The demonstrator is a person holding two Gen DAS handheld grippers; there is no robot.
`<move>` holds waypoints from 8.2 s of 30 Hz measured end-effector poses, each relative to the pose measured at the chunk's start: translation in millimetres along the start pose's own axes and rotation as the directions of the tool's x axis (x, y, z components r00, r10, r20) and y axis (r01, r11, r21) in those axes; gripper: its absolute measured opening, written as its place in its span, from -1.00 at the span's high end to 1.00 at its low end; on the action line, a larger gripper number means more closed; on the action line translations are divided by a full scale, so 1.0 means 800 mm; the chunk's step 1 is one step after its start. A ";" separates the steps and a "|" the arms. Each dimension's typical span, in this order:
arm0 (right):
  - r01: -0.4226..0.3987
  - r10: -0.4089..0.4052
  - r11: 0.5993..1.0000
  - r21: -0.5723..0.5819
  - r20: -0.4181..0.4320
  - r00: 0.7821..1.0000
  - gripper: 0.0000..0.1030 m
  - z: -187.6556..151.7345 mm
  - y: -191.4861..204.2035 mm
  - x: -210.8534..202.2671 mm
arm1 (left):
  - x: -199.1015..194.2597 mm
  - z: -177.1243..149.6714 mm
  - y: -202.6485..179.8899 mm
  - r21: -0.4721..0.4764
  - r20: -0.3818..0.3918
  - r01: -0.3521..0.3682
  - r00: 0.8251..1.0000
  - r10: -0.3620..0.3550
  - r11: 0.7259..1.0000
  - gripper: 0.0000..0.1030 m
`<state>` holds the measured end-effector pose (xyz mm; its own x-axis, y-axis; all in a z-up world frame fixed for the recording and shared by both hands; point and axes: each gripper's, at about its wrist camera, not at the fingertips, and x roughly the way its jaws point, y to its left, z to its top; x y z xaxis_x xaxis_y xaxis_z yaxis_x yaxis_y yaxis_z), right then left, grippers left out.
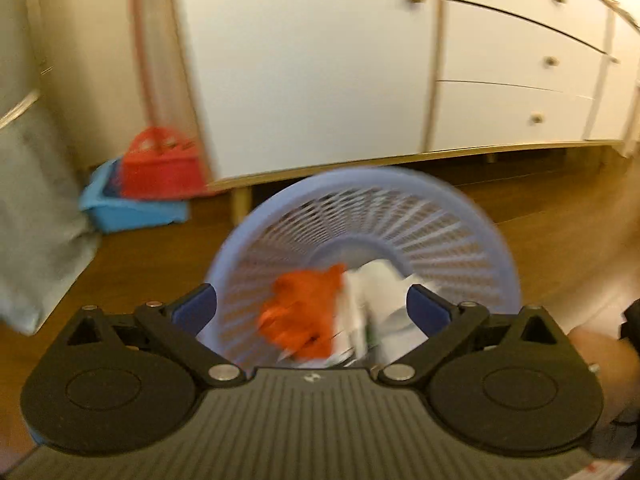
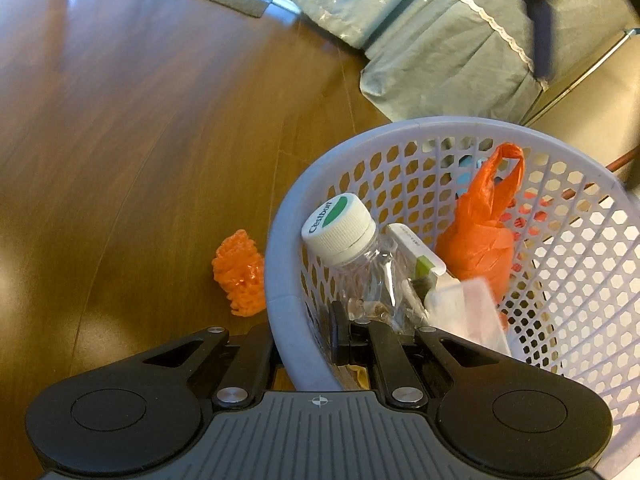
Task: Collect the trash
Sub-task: 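Carry the plastic box over the wastebasket and open the left gripper, then move the open left gripper down toward the orange mesh scrubber, then close the left gripper on the orange mesh scrubber, then lift the orange scrubber with the left gripper toward the wastebasket, then lower the wastebasket to the floor with the right tool while the left gripper carries the scrubber over it, then hold the scrubber over the wastebasket and open the left gripper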
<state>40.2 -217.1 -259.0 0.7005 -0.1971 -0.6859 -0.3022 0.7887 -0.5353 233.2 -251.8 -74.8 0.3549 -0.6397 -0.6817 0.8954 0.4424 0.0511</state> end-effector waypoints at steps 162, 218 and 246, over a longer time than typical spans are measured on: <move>-0.203 0.242 0.950 -0.239 0.145 0.959 0.98 0.100 0.037 -0.039 | -0.073 -0.310 0.100 0.003 -0.556 -0.052 0.830 0.044 0.999 0.36; -0.606 0.734 0.595 -0.528 0.049 0.678 0.01 0.278 0.019 -0.123 | -0.363 -0.242 0.143 -0.464 -0.395 -0.367 0.900 0.182 0.806 0.36; -0.391 0.407 0.900 0.192 -0.053 0.912 0.01 0.329 -0.089 -0.222 | -0.389 -0.148 0.106 -0.584 -0.182 -0.303 0.953 0.242 0.753 0.36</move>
<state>107.6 -84.9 30.8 0.4813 0.1107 -0.8695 -0.4217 0.8989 -0.1190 166.8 59.3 55.0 0.5062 -0.3883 -0.7700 0.4098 0.8940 -0.1813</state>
